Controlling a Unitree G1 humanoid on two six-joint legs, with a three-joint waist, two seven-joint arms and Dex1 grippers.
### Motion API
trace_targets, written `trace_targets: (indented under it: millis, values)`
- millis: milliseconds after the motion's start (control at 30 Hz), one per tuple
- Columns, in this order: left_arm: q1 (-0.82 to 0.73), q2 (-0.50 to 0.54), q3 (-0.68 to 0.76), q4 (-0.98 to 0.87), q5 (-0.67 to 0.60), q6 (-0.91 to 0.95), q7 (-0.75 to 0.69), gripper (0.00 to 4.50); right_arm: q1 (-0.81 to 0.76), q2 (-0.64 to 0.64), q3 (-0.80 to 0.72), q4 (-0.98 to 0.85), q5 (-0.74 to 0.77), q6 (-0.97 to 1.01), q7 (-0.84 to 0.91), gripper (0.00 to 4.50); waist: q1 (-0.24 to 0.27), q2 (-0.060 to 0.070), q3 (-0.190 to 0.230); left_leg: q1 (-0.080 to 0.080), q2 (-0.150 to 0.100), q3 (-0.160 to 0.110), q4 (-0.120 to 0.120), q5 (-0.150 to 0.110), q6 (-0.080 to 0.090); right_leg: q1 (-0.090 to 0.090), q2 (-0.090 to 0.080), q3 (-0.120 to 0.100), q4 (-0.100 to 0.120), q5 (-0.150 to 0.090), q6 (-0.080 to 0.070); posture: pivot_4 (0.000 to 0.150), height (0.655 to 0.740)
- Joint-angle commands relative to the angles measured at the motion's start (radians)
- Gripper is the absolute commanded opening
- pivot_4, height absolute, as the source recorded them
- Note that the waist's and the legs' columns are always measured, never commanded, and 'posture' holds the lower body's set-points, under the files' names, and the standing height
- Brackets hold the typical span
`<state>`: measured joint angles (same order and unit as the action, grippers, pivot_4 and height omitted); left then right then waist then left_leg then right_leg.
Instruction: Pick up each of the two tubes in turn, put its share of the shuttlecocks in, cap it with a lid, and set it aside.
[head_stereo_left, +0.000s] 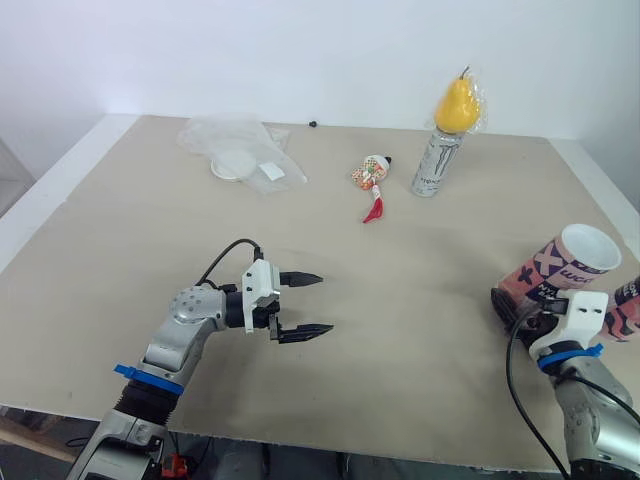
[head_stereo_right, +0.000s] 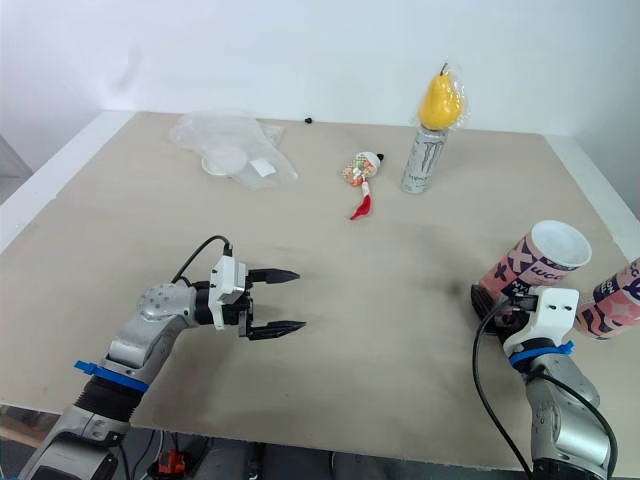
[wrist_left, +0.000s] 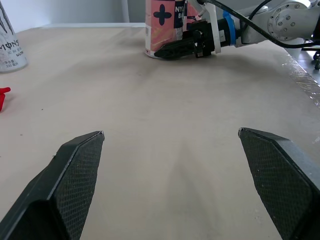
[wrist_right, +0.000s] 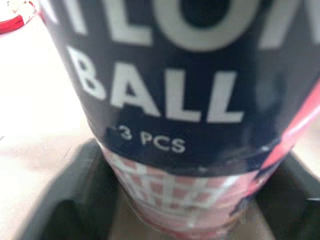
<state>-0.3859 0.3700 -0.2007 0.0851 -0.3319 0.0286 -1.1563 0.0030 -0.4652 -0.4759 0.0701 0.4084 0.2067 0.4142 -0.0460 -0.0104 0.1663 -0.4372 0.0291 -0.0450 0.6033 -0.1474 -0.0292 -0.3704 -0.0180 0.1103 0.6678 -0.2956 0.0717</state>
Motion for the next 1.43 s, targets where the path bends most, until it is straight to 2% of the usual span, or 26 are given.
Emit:
trace_targets:
  millis: [33, 333, 667, 800, 900, 1000, 1200, 1433]
  values:
    - [-0.005, 0.002, 0.002, -0.036, -0.002, -0.005, 0.002, 4.50, 0.020, -0.004, -0.005, -0.014, 0.011, 0.012, 0.012, 4.29, 0.000, 0.000, 0.000, 0.000, 0.000, 0.000, 0.000, 0.000, 0.000, 0.000, 0.000, 0.000, 0.000, 0.000, 0.000, 0.150, 0.7400]
    - [-0.001, 0.006, 0.003, -0.044, -0.005, 0.004, 0.002, 4.50, 0.119, -0.001, -0.010, -0.104, 0.009, 0.002, 0.028, 4.29, 0.002, 0.000, 0.000, 0.000, 0.000, -0.001, 0.000, 0.000, 0.000, 0.000, 0.000, 0.000, 0.000, -0.001, 0.000, 0.150, 0.7400]
    - [0.003, 0.009, 0.005, -0.046, 0.000, 0.008, 0.011, 4.50, 0.343, 0.016, -0.057, -0.285, 0.056, 0.006, 0.051, 4.29, 0.003, 0.000, 0.000, 0.000, 0.000, -0.001, 0.000, 0.000, 0.000, 0.000, -0.001, -0.001, 0.000, -0.002, 0.000, 0.150, 0.7400]
    - [-0.002, 0.014, 0.008, -0.039, 0.010, 0.004, 0.023, 4.50, 0.457, -0.049, -0.059, -0.353, 0.083, -0.067, 0.237, 4.29, 0.004, 0.000, 0.000, 0.000, -0.001, -0.001, -0.001, 0.000, 0.000, 0.000, -0.001, -0.001, 0.000, -0.003, 0.000, 0.150, 0.7400]
    - [-0.008, 0.027, 0.018, -0.030, 0.023, 0.009, 0.036, 4.50, 0.470, -0.109, -0.012, -0.396, 0.108, -0.113, 0.391, 4.29, -0.002, 0.000, 0.000, 0.000, 0.000, 0.000, -0.001, 0.000, 0.000, 0.000, -0.001, -0.001, 0.000, -0.003, -0.001, 0.150, 0.7400]
    - [-0.008, 0.042, 0.026, -0.026, 0.031, 0.010, 0.046, 4.50, 0.411, -0.143, 0.063, -0.400, 0.097, -0.141, 0.479, 4.29, -0.005, -0.001, 0.001, 0.001, 0.001, 0.001, 0.000, 0.000, 0.000, 0.000, -0.001, 0.000, 0.000, -0.003, -0.004, 0.150, 0.7400]
    - [0.030, 0.098, 0.053, -0.050, 0.046, 0.030, 0.086, 4.50, 0.118, -0.159, 0.285, -0.251, 0.030, -0.199, 0.622, 4.29, -0.002, -0.002, 0.002, 0.003, 0.002, 0.001, 0.000, 0.003, 0.000, 0.000, 0.000, 0.000, 0.000, 0.002, -0.006, 0.150, 0.7400]
    - [0.084, 0.171, 0.113, -0.074, 0.051, 0.028, 0.131, 4.50, -0.121, -0.174, 0.366, -0.005, 0.010, -0.246, 0.759, 4.29, 0.007, -0.003, 0.003, -0.002, -0.001, 0.000, -0.001, 0.003, 0.000, -0.001, -0.002, -0.001, -0.001, 0.003, -0.002, 0.150, 0.7400]
